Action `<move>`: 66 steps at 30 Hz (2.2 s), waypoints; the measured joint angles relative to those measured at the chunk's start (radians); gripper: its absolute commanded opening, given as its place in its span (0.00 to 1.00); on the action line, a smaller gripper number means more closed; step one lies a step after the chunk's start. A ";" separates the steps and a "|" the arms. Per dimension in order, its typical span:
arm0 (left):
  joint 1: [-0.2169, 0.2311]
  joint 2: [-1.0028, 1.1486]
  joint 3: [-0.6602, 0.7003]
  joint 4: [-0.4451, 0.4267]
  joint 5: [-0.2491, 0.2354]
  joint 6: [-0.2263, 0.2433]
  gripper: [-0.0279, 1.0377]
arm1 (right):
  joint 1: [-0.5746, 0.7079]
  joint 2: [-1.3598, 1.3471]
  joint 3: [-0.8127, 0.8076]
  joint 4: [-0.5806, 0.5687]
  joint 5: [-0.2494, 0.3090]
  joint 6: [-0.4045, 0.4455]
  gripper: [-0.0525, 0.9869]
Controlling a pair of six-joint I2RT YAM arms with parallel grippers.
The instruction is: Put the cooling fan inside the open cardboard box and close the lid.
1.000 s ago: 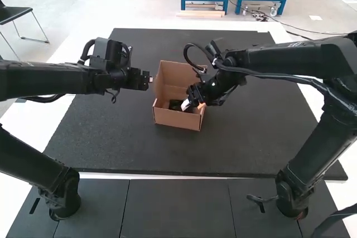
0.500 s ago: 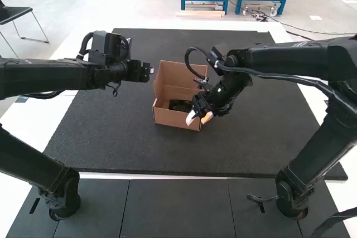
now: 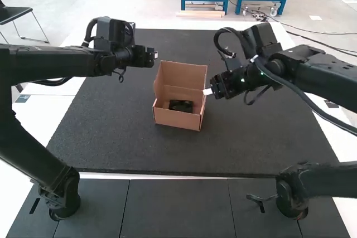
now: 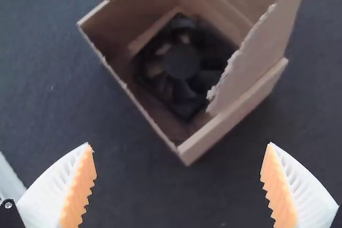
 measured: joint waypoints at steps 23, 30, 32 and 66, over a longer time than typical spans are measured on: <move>-0.053 0.196 0.178 0.016 -0.003 0.000 0.93 | -0.005 -0.240 -0.168 0.094 0.112 0.050 0.72; -0.053 0.202 0.217 -0.127 -0.002 0.008 0.93 | -0.005 -0.243 -0.172 0.109 0.125 0.051 0.72; -0.053 0.202 0.229 -0.193 0.001 0.015 0.93 | -0.005 -0.243 -0.172 0.115 0.127 0.050 0.72; -0.053 0.181 0.257 -0.474 0.062 0.087 0.93 | -0.064 -0.036 -0.090 0.237 0.141 0.038 0.72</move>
